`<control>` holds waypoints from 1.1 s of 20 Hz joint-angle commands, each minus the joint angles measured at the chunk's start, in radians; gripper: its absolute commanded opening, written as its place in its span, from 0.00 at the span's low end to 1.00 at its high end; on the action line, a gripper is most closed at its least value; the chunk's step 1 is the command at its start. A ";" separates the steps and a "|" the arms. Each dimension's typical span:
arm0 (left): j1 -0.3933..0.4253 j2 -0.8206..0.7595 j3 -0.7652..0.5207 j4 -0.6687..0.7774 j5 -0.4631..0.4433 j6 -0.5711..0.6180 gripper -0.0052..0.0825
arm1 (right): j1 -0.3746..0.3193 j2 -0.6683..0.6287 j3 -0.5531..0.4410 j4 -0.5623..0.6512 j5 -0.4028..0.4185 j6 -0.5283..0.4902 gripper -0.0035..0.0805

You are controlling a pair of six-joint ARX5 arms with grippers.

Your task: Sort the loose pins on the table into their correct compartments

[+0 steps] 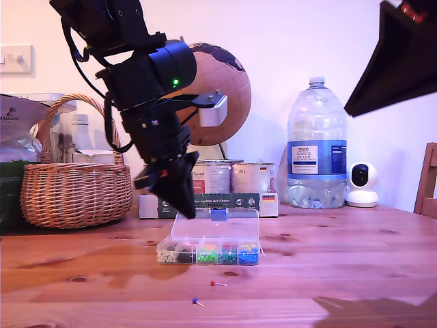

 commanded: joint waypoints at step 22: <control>0.002 0.101 0.002 0.044 0.016 0.001 0.04 | 0.004 0.006 -0.014 0.008 0.000 0.007 0.03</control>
